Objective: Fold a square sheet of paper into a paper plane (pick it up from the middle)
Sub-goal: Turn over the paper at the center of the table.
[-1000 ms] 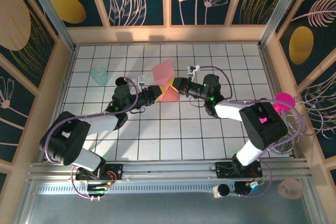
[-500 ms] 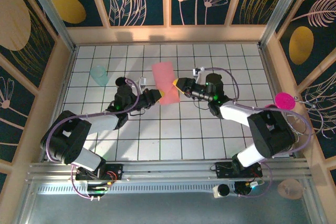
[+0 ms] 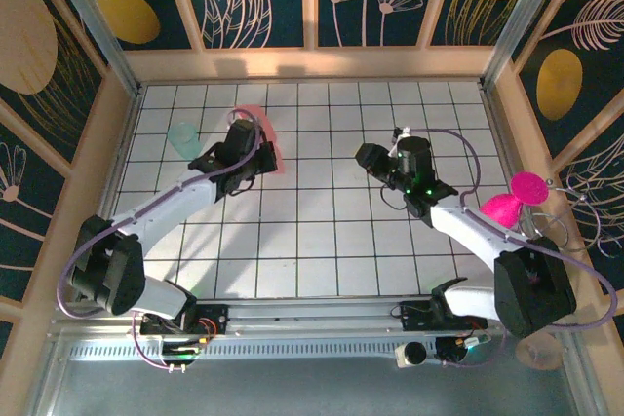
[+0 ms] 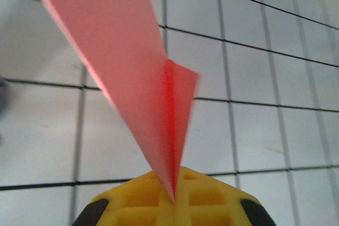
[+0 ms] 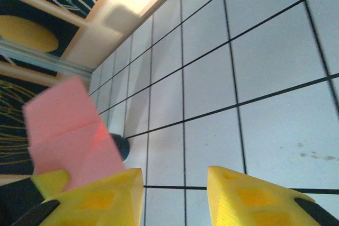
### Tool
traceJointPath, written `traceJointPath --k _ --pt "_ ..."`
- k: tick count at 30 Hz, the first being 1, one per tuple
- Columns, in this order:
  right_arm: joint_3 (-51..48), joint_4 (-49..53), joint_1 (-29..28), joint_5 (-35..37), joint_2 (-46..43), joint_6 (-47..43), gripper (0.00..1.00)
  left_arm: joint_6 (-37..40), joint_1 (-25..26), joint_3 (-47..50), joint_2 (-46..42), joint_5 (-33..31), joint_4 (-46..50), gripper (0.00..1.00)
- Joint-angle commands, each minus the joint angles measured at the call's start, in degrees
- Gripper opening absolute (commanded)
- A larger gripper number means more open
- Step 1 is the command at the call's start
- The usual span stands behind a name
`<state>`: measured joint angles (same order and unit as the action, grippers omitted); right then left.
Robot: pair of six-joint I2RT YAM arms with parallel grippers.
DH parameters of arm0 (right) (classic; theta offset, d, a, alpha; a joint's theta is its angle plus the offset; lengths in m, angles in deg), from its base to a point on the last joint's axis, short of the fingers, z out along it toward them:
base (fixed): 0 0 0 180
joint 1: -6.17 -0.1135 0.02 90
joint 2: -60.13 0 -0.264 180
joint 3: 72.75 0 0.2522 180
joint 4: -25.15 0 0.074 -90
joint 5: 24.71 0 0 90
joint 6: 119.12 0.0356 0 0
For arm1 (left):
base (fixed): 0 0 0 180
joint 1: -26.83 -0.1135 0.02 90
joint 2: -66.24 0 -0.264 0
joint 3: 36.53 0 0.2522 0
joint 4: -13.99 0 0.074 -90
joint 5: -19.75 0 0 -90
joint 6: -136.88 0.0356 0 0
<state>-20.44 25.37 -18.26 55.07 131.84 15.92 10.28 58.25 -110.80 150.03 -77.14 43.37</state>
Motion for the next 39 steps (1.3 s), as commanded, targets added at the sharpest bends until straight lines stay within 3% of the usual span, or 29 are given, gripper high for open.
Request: traceJointPath --k 1,8,13,16,19,22,27,33,39 --pt "-0.5 2.5 0.9 4.5 -2.2 -1.2 0.37 6.0 2.9 -5.3 3.9 -15.2 15.6 0.03" --pt "-2.4 4.0 2.3 6.4 -4.9 -0.9 0.37 7.3 8.4 -17.0 15.7 -32.8 26.8 0.02" --pt "-4.1 4.8 3.5 7.5 -7.0 -0.5 0.37 6.4 11.7 -22.3 23.9 -34.0 28.0 0.02" --pt "-5.0 4.8 4.3 7.5 -7.8 0.1 0.37 5.3 13.4 -24.6 29.2 -30.5 26.8 0.05" --pt "-5.6 5.2 4.7 7.9 -8.3 0.0 0.37 3.9 14.0 -23.7 32.3 -21.5 20.8 0.1" --pt "-6.4 4.8 4.9 7.6 -8.1 0.8 0.37 2.4 14.0 -20.9 32.8 -12.5 12.7 0.2" --pt "-6.1 4.7 5.0 6.6 -6.9 0.5 0.37 1.3 13.1 -19.3 32.1 -3.2 5.9 0.35" --pt "-4.3 2.7 4.2 1.3 -2.5 -1.8 0.4 -1.2 9.7 -12.2 23.6 7.0 -3.1 0.5" --pt "2.0 1.2 -3.9 0.4 8.3 -2.3 0.4 -4.7 4.7 -0.6 11.5 11.4 -11.1 0.57"
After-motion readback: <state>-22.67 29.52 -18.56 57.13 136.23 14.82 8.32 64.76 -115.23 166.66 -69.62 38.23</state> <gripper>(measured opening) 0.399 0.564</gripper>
